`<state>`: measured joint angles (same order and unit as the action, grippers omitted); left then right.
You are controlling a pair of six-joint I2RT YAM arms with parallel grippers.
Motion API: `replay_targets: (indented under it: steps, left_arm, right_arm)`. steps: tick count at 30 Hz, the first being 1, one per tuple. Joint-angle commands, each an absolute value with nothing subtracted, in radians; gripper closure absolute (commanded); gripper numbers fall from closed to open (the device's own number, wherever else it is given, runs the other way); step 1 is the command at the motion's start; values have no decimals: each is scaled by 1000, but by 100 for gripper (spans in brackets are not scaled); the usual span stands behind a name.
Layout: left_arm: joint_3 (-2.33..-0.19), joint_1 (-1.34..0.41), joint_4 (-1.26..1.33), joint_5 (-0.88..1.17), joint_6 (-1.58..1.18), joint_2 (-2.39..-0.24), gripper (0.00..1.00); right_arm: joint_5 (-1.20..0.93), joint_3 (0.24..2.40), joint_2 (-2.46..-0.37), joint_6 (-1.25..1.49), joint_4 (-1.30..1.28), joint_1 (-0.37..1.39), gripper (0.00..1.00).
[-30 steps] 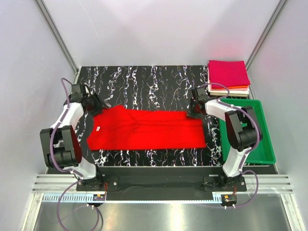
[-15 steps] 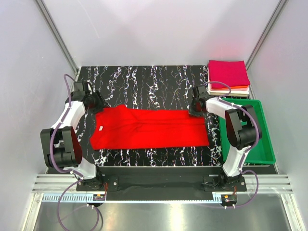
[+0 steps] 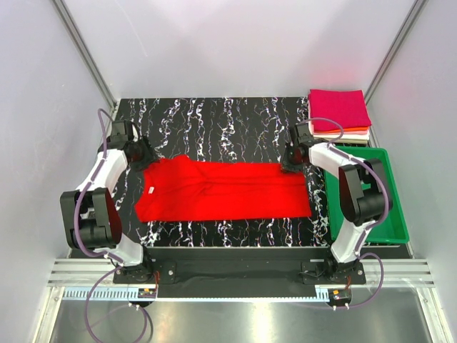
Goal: Fold and stack the t-shirts
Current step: Fold the tshirt
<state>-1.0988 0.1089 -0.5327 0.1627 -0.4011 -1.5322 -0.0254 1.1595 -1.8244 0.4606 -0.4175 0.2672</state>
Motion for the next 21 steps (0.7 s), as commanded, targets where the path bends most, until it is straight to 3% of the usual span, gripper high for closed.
replay_targets:
  steps: [1, 10, 21]
  left_arm:
    - [-1103, 94, -543, 91, -344, -1508, 45]
    - [-1176, 87, -566, 114, -318, -1693, 43]
    - [-1121, 87, -568, 54, -373, -1643, 45]
  right_arm:
    - [-133, 1221, -1741, 407, -436, 267, 77]
    - [-236, 1233, -1730, 367, -443, 304, 73]
    - [-270, 1256, -1759, 394, -436, 402, 71]
